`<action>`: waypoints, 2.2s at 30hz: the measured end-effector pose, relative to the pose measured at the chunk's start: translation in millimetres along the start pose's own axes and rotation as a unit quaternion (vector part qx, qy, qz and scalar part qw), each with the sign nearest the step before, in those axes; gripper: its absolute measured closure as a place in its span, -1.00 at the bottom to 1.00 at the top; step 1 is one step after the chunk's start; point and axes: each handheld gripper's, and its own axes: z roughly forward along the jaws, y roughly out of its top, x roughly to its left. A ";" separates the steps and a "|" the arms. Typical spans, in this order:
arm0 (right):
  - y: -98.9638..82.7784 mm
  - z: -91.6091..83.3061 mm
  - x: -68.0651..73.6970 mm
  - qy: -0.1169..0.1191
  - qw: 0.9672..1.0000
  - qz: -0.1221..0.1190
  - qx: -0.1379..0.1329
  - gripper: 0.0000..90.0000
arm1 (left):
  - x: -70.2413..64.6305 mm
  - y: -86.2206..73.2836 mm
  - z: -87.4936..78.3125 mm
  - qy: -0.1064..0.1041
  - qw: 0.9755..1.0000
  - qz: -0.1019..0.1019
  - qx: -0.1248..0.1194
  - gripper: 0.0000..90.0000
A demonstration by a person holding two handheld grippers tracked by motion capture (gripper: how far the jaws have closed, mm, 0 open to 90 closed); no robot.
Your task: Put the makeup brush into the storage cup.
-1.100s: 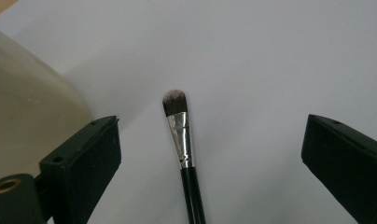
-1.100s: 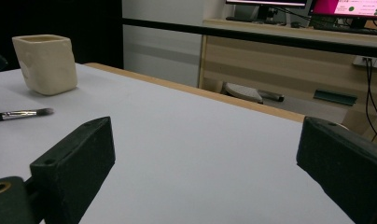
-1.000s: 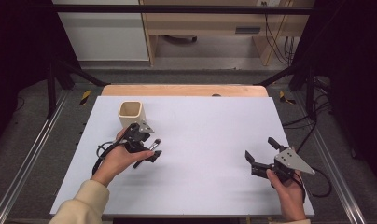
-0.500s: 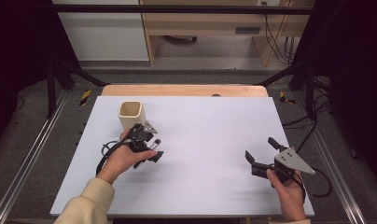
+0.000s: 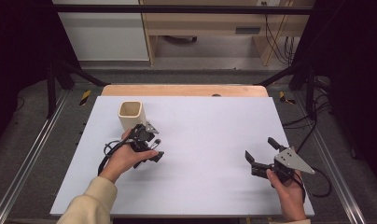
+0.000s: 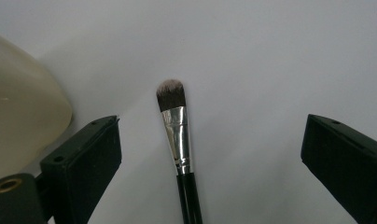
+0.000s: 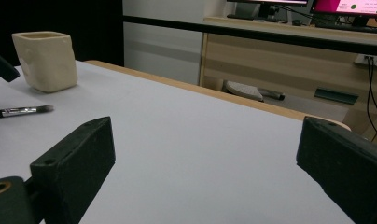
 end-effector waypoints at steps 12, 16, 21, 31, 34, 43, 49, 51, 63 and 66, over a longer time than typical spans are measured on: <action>-0.2 0.0 0.0 0.001 1.000 -0.001 0.002 -0.90 | 5.2 -5.3 9.1 0.006 0.999 -0.020 0.041 -0.73; -0.3 -0.1 -0.1 0.001 1.000 -0.001 0.002 -0.89 | 6.4 -7.9 11.7 0.002 0.998 -0.024 0.051 -0.68; -0.5 0.0 0.1 0.001 1.000 0.000 0.004 -0.89 | 9.0 -9.8 12.3 0.001 0.998 -0.029 0.060 -0.55; -0.8 0.3 -0.2 0.001 1.000 0.000 0.005 -0.89 | 12.0 -10.4 12.4 -0.005 0.996 -0.041 0.078 -0.23; -1.0 0.4 -0.3 0.001 1.000 -0.001 0.005 -0.89 | 12.3 -10.2 12.9 -0.005 0.996 -0.040 0.083 -0.19; -1.1 0.6 -0.2 0.002 1.000 0.000 0.005 -0.89 | 14.9 -10.8 11.8 -0.010 0.995 -0.044 0.090 0.13; -1.2 0.6 -0.1 0.003 1.000 -0.001 0.006 -0.89 | 15.1 -10.8 12.6 -0.010 0.995 -0.042 0.094 0.21; -1.3 0.6 -0.1 0.003 1.000 -0.001 0.006 -0.89 | 15.1 -10.6 12.9 -0.010 0.995 -0.042 0.094 0.21; -1.4 0.8 -0.4 0.002 1.000 -0.001 0.007 -0.89 | 14.7 -6.2 12.0 -0.009 0.994 -0.039 0.099 0.25; -1.4 0.8 -0.3 0.003 1.000 -0.001 0.007 -0.89 | 14.5 -6.2 12.5 -0.009 0.994 -0.038 0.100 0.26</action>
